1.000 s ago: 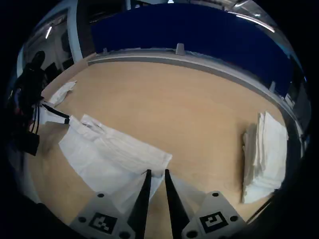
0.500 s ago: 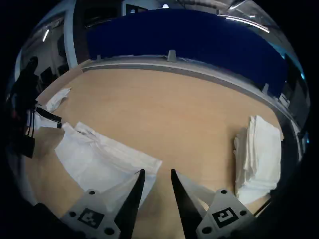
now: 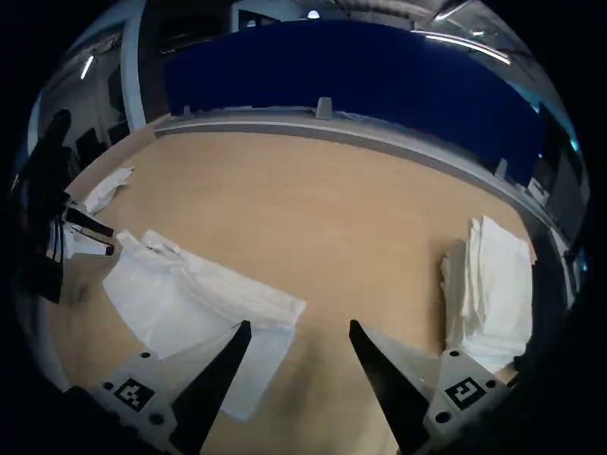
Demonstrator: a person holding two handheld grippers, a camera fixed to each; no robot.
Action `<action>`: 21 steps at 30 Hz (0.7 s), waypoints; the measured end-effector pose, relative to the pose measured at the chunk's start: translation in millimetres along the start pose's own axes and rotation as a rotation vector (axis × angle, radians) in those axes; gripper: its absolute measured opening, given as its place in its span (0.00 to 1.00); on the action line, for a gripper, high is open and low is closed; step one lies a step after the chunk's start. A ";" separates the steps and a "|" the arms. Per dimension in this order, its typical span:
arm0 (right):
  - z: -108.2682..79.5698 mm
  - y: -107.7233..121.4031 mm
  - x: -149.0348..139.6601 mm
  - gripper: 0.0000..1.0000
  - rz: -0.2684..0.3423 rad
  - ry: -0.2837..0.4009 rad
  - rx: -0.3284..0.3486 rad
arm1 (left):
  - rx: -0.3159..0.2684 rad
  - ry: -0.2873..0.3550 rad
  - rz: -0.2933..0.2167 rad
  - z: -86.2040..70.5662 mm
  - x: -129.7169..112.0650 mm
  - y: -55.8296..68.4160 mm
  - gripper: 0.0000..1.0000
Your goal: Fold towel
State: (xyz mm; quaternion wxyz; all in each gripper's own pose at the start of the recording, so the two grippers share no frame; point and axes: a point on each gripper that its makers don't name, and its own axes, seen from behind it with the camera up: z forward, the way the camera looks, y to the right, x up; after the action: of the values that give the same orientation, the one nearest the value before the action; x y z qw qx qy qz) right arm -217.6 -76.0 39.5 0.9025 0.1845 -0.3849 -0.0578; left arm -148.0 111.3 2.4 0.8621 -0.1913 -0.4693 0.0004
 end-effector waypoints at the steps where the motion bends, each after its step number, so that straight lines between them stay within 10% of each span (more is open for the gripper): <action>1: 0.7 -0.2 -1.5 1.00 -0.005 -0.003 0.000 | 0.004 0.000 0.002 1.5 1.1 -0.7 0.91; 21: 7.1 12.0 7.7 1.00 -0.020 0.014 -0.043 | 0.059 0.035 -0.009 10.3 24.6 -15.7 0.95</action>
State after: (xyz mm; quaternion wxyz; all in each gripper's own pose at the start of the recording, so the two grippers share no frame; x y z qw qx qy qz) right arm -217.7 -68.8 53.8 0.9083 0.1692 -0.3753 -0.0739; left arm -145.5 104.6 32.5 0.8754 -0.1636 -0.4548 0.0072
